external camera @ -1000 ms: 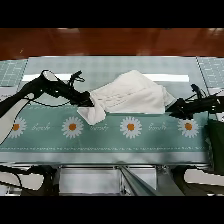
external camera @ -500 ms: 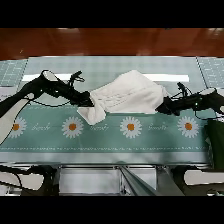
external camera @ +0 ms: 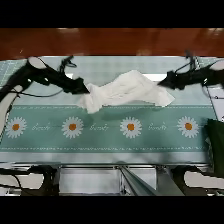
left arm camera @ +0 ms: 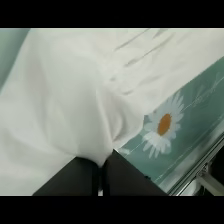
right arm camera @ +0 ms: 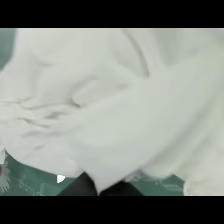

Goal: Fold the shirts.

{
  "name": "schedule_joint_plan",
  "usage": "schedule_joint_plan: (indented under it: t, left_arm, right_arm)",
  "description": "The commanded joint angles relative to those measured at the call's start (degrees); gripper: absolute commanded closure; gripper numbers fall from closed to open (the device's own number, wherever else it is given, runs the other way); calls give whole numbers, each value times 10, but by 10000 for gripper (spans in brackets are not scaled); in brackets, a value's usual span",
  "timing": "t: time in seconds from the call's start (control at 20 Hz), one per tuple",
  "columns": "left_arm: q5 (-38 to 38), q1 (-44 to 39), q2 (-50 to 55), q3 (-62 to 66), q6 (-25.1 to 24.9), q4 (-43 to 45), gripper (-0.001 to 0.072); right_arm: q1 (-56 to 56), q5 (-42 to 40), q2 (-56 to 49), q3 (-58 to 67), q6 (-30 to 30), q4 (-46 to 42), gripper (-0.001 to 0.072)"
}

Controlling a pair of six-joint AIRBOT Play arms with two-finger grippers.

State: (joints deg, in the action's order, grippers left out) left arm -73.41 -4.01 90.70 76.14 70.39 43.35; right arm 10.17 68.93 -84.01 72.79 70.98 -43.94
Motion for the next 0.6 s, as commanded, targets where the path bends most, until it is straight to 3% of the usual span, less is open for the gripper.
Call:
schedule_joint_plan:
  t: [0.0,0.3,0.55]
  left_arm:
    - [-23,41,-55,129,24,-27,686]
    - [-21,89,-185,374,70,-28,686]
    - [-29,115,-314,423,80,-9,686]
  right_arm:
    - [-3,31,52,179,55,-31,692]
    - [-4,31,144,493,104,-78,692]
    - [-3,43,291,499,104,-143,692]
